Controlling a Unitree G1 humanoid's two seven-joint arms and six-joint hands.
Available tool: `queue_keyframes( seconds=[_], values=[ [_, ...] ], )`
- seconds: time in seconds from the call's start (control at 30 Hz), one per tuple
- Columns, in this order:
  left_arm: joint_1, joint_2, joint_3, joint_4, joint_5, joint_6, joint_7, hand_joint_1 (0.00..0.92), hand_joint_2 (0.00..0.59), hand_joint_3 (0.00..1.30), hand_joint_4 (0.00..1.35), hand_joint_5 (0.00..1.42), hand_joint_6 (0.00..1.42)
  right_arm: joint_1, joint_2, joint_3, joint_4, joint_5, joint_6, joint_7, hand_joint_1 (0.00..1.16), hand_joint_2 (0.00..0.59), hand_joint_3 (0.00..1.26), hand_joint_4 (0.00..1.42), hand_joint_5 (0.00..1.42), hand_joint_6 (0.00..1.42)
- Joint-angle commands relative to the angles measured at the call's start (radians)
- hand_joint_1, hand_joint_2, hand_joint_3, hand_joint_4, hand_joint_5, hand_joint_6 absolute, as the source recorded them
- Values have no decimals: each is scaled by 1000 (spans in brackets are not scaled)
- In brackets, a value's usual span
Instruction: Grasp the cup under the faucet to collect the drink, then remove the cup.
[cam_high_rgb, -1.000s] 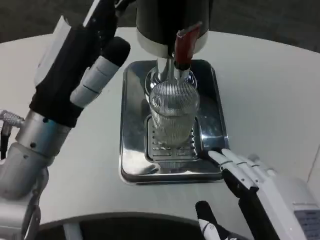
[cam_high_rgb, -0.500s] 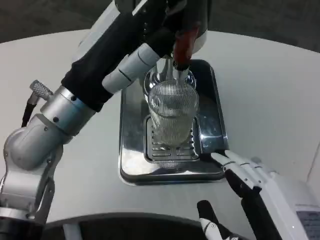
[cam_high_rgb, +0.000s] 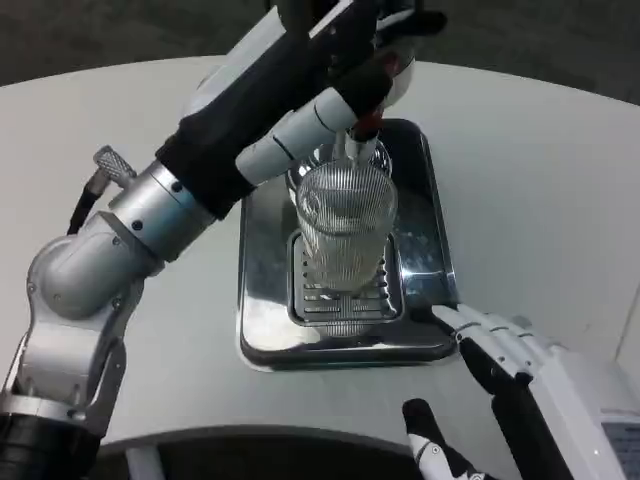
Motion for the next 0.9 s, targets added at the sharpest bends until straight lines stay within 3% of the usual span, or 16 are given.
queue_keyframes(
  seconds=[0.03,0.6,0.9],
  values=[
    [2,-6,-16,10,55,5,3,0,147,0,0,160,152,24,8,-9,-15,24,11,-9,473,481,228,174,184,165],
    [7,28,-59,-38,164,-48,-2,0,141,0,0,144,132,27,11,-19,-14,50,10,-11,471,481,219,174,198,179],
    [3,101,-96,-119,375,-131,54,0,134,0,0,107,92,43,18,-10,-6,52,7,-21,471,481,223,174,198,180]
  ],
)
